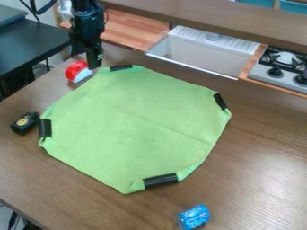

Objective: Put the nigirizushi on the bottom left edge of the towel

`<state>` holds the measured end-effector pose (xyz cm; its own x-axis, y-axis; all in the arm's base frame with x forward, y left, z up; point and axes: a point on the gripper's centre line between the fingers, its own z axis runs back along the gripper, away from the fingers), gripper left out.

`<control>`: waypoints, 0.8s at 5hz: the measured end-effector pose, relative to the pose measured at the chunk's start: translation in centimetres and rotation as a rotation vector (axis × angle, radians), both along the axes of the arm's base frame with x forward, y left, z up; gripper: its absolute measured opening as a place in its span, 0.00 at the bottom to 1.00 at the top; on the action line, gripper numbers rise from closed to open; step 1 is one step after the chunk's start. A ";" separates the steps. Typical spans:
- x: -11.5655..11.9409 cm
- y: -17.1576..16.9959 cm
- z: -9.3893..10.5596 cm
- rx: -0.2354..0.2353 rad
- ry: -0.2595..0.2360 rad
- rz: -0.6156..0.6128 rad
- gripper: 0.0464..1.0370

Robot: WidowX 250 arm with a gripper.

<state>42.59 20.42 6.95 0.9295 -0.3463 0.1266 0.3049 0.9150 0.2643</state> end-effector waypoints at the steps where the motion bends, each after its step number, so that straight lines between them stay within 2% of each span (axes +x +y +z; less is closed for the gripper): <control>1: 0.2 1.0 -1.2 -0.008 0.026 0.041 0.96; 4: 0.6 2.6 -2.0 0.006 0.041 0.089 0.96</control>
<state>43.19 23.01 5.00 0.9610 -0.2631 0.0857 0.2335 0.9373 0.2586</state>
